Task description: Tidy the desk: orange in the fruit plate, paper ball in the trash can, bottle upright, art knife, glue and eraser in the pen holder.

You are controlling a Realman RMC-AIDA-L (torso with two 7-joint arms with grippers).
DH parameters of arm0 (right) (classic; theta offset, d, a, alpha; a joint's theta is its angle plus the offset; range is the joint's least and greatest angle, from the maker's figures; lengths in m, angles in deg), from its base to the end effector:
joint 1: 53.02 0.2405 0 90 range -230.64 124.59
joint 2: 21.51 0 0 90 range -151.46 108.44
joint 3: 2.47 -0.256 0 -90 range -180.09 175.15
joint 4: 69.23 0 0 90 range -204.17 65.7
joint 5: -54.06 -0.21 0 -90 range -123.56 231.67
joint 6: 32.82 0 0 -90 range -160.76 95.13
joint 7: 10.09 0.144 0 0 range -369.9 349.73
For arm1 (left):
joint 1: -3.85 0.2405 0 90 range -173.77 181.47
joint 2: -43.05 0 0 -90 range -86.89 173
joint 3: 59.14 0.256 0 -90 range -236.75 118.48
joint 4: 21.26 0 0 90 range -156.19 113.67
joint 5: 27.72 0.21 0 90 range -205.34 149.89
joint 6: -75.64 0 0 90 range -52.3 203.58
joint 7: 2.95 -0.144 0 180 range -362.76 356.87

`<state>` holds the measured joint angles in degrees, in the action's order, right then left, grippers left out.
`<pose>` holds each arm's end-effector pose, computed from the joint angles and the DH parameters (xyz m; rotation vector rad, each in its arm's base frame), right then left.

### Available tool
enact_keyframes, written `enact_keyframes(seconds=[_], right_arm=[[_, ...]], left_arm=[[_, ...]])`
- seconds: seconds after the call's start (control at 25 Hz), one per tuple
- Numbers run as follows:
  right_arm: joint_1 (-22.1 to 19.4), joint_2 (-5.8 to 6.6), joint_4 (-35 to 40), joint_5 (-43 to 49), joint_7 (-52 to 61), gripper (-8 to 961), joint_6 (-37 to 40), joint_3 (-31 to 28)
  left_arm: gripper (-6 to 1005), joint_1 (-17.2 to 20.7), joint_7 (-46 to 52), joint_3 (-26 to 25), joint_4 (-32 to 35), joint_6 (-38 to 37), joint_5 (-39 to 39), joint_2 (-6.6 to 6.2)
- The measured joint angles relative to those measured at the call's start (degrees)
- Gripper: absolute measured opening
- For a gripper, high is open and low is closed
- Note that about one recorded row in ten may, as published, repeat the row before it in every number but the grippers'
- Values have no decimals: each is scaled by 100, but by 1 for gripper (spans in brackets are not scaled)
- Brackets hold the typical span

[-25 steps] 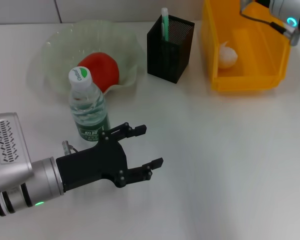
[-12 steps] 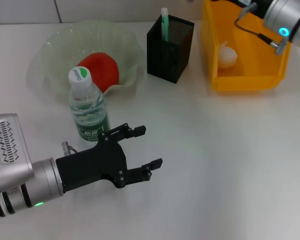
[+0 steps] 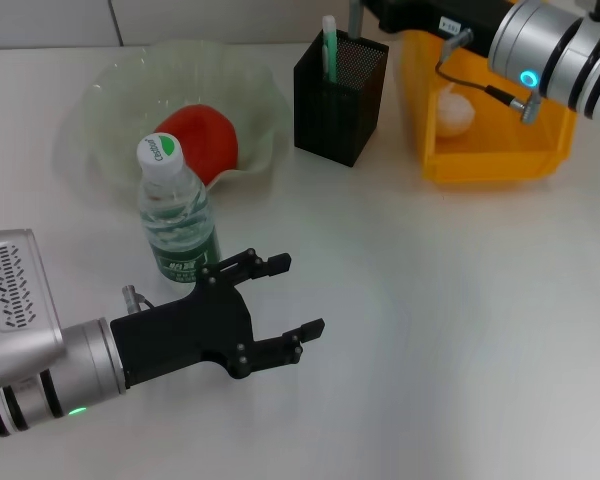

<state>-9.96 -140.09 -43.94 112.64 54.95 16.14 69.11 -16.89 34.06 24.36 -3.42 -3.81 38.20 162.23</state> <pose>0.1773 0.4411 -0.0290 -2.2388 0.5844 0.8685 -0.2763 0.2556 -0.0849 -2.6502 -0.2197 -0.8475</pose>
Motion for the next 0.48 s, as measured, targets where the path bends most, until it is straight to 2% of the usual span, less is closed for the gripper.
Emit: enact_keyframes(seconds=[0.12, 0.28, 0.36, 0.48], right_arm=[[-16, -27, 1, 62, -1, 172, 10, -1], [-159, -43, 113, 74, -52, 262, 66, -17], [-330, -53, 285, 74, -64, 307, 113, -17], [-813, -65, 746, 78, -20, 374, 518, 0]], left_arm=[[802, 0, 0, 0, 0, -4, 0, 0], [802, 0, 0, 0, 0, -8, 0, 0], [802, 0, 0, 0, 0, -7, 0, 0], [802, 0, 0, 0, 8, -32, 0, 0]])
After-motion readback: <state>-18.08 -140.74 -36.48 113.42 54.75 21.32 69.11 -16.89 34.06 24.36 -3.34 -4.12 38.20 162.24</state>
